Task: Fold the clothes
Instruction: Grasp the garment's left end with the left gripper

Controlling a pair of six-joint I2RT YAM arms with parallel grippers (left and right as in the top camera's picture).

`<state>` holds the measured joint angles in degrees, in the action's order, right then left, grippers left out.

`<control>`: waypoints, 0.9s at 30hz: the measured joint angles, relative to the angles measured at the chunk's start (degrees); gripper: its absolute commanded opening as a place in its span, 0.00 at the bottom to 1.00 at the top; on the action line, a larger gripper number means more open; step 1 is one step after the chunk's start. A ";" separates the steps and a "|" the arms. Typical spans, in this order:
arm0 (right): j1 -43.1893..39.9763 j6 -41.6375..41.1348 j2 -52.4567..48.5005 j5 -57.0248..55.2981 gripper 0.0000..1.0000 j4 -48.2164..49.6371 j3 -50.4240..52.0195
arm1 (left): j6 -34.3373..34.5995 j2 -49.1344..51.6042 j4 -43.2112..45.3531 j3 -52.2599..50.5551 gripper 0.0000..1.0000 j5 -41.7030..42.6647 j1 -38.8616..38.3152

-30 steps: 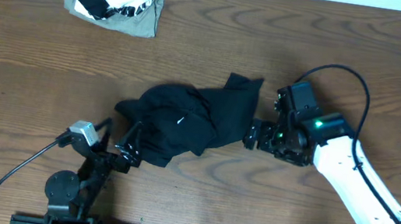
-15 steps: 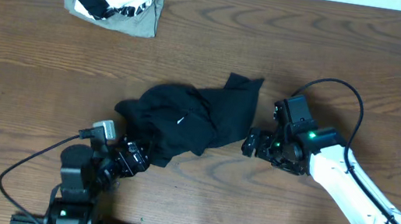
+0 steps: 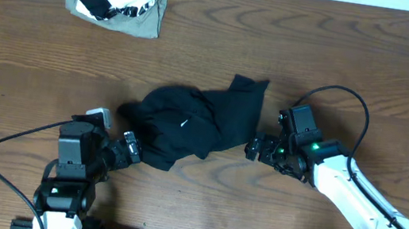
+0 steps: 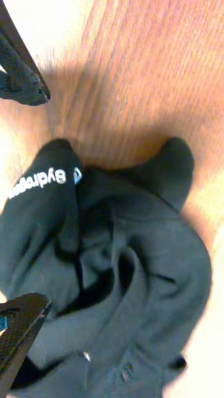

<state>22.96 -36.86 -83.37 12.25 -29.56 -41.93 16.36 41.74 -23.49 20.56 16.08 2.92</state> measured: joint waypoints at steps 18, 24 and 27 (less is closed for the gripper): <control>0.00 -1.49 0.17 -0.02 0.99 8.46 5.88 | -4.92 19.96 9.84 0.04 0.93 1.55 0.00; 0.00 -1.53 0.20 -0.02 0.99 9.55 6.12 | -5.66 20.85 9.70 0.04 0.85 2.05 0.00; 0.00 -1.55 0.20 -0.02 0.99 9.75 6.16 | -5.88 21.00 9.29 0.04 0.85 2.32 -0.02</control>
<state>22.96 -38.41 -83.18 12.23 -19.81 -35.77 10.48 62.74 -14.20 20.60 18.39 2.90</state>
